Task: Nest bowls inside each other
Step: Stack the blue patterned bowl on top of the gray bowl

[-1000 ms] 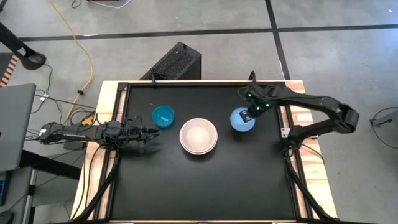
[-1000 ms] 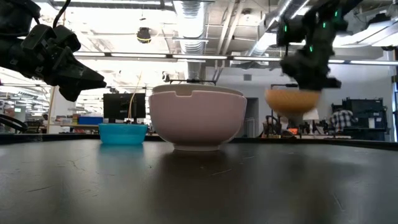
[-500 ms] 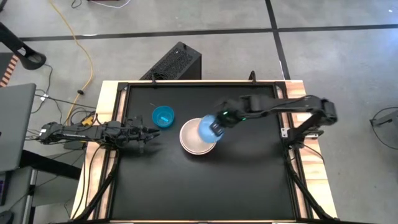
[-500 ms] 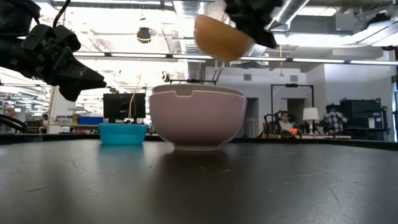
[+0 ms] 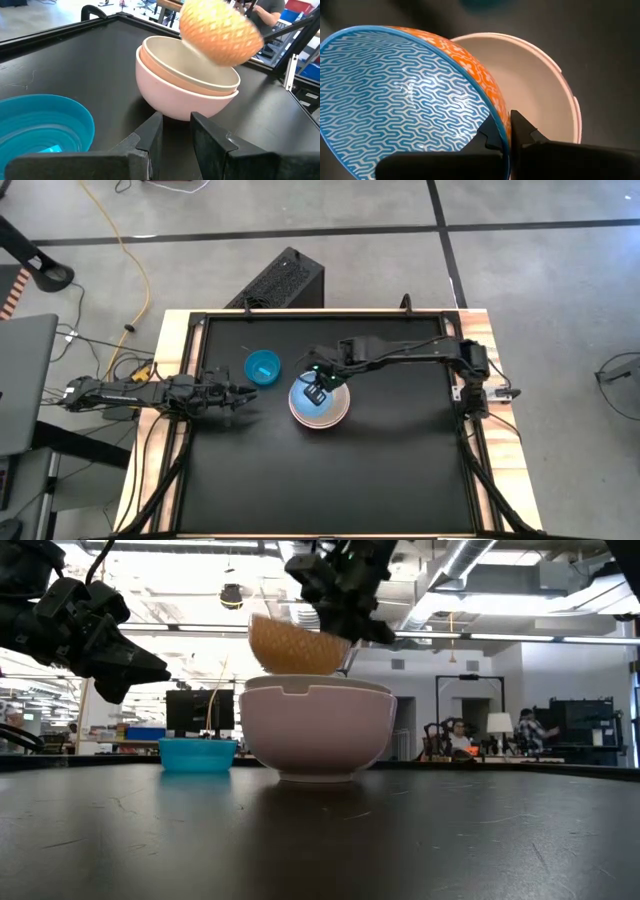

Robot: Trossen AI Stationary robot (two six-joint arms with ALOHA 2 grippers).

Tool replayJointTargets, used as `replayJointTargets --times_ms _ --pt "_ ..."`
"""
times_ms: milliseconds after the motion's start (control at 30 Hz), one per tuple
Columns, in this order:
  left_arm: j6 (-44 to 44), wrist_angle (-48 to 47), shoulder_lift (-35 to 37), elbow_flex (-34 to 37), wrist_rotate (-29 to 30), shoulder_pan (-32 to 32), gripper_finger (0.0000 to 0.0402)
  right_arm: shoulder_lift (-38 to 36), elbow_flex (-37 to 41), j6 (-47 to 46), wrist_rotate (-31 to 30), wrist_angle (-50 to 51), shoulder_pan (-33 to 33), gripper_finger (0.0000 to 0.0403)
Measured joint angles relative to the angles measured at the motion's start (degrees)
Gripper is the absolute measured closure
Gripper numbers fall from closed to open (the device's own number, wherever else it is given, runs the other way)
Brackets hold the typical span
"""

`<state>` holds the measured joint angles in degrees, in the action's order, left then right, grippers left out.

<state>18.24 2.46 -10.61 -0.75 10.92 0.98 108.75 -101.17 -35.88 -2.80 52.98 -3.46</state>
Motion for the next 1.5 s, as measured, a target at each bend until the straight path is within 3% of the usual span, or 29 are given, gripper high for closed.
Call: replayJointTargets --times_ms 600,1033,1500 --pt "-0.4 0.0 0.0 0.0 -0.1 0.0 0.0313 1.3 0.3 -2.3 -2.1 4.1 -1.2 0.0396" --pt "-0.4 0.0 0.0 0.0 -0.1 0.0 0.0313 1.3 6.6 -3.7 -2.0 -1.7 -1.2 0.0396" --pt "-0.5 0.0 0.0 0.0 -0.1 0.0 0.0313 3.0 6.6 -2.3 -4.7 -2.8 -0.3 0.0324"
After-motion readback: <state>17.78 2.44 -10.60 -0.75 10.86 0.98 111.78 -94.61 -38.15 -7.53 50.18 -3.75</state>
